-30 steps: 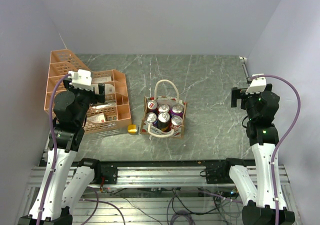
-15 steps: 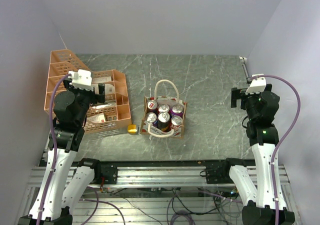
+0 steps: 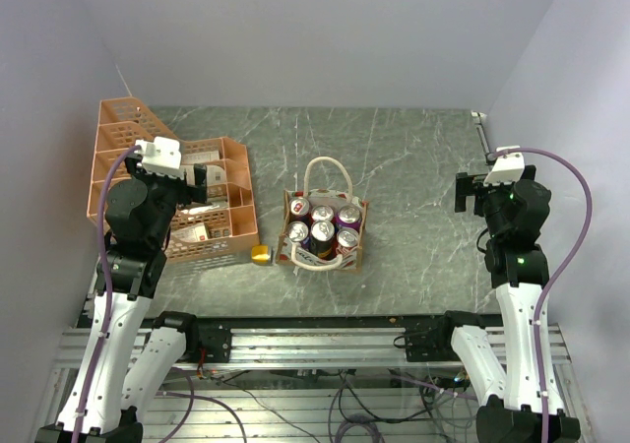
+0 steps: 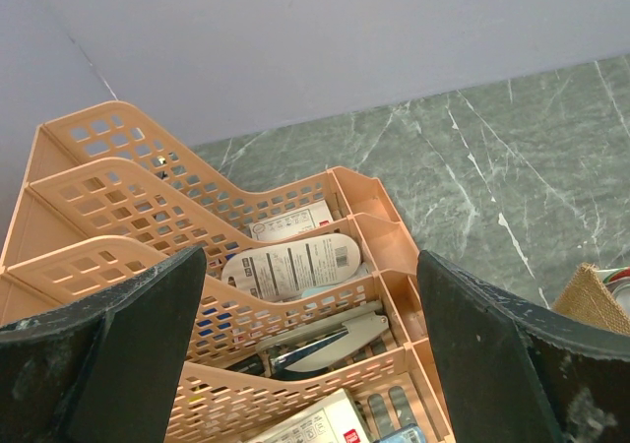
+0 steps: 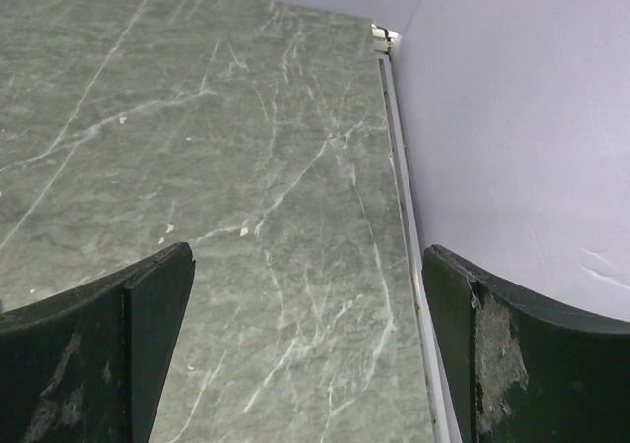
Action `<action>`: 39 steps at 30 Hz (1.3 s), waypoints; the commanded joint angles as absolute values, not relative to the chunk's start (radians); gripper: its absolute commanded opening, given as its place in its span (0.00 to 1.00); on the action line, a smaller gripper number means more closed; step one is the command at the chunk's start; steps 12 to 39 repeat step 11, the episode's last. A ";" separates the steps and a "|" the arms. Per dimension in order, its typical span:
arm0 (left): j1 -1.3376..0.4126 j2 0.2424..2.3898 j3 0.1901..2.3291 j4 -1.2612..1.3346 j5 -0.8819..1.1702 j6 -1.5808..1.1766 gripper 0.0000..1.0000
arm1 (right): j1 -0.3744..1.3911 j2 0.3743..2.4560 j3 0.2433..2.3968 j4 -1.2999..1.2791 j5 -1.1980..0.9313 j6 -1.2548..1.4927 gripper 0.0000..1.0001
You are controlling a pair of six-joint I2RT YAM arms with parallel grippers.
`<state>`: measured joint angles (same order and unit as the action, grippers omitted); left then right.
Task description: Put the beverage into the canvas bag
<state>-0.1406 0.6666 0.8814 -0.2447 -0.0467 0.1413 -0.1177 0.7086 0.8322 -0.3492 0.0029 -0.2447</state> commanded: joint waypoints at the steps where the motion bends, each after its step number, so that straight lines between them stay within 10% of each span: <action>1: -0.130 0.659 0.877 -0.233 -0.043 0.140 0.98 | -0.126 0.695 0.849 -0.343 0.002 -0.245 1.00; 39: -0.129 0.659 0.876 -0.234 -0.045 0.141 0.97 | -0.126 0.695 0.851 -0.344 -0.002 -0.247 1.00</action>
